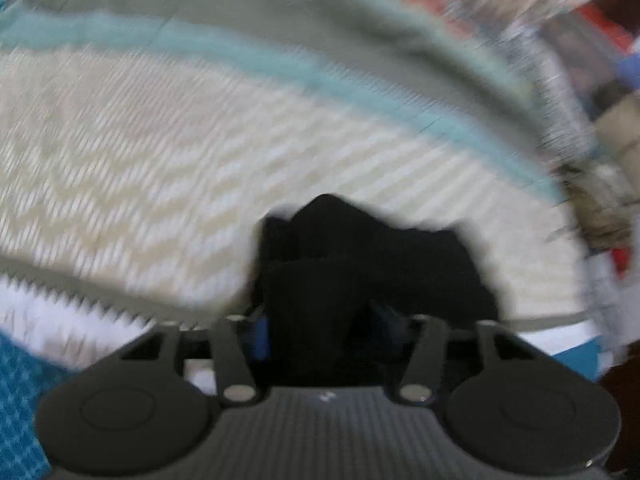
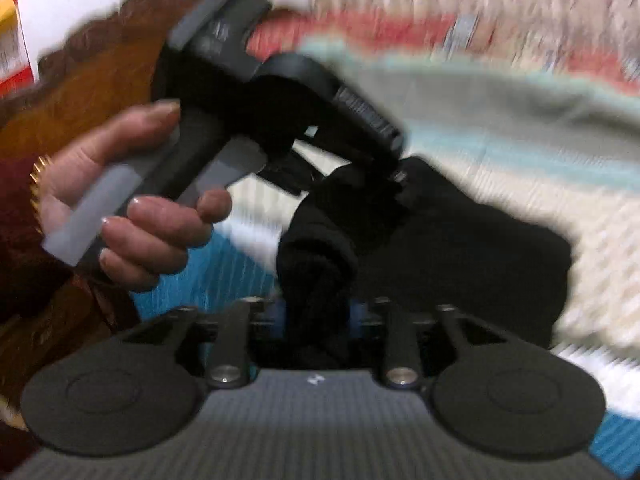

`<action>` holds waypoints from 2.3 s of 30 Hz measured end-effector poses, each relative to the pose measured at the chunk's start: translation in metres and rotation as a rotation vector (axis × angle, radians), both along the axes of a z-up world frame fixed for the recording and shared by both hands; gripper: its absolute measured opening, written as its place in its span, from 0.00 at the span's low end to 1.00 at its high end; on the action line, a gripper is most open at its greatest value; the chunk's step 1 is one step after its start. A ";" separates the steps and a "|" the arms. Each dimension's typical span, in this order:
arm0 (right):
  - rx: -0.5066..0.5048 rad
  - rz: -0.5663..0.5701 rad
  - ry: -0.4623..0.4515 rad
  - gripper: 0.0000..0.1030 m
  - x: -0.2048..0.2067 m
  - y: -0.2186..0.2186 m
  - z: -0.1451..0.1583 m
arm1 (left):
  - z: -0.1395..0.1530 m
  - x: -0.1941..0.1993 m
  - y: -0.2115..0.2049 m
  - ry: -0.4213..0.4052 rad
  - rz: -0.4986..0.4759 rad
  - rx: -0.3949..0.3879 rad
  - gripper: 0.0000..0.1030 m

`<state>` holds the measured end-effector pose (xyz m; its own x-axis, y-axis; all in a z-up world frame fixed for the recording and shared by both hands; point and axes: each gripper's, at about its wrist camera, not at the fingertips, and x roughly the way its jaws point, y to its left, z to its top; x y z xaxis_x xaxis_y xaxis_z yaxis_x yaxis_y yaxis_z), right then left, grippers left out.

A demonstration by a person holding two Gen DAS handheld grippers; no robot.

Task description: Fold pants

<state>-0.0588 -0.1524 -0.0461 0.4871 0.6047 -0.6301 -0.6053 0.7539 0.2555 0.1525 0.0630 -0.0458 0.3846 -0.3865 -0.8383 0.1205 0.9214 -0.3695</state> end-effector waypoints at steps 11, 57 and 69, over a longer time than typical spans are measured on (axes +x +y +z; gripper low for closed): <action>0.329 -0.168 0.018 0.59 -0.018 -0.097 0.035 | 0.037 -0.043 0.045 -0.163 0.093 -0.086 0.87; 0.407 -0.538 0.391 0.62 -0.031 -0.151 -0.048 | -0.018 -0.101 0.007 -0.183 0.020 0.276 1.00; 0.463 -0.538 0.410 0.66 -0.034 -0.159 -0.052 | -0.017 -0.098 0.013 -0.171 0.023 0.251 1.00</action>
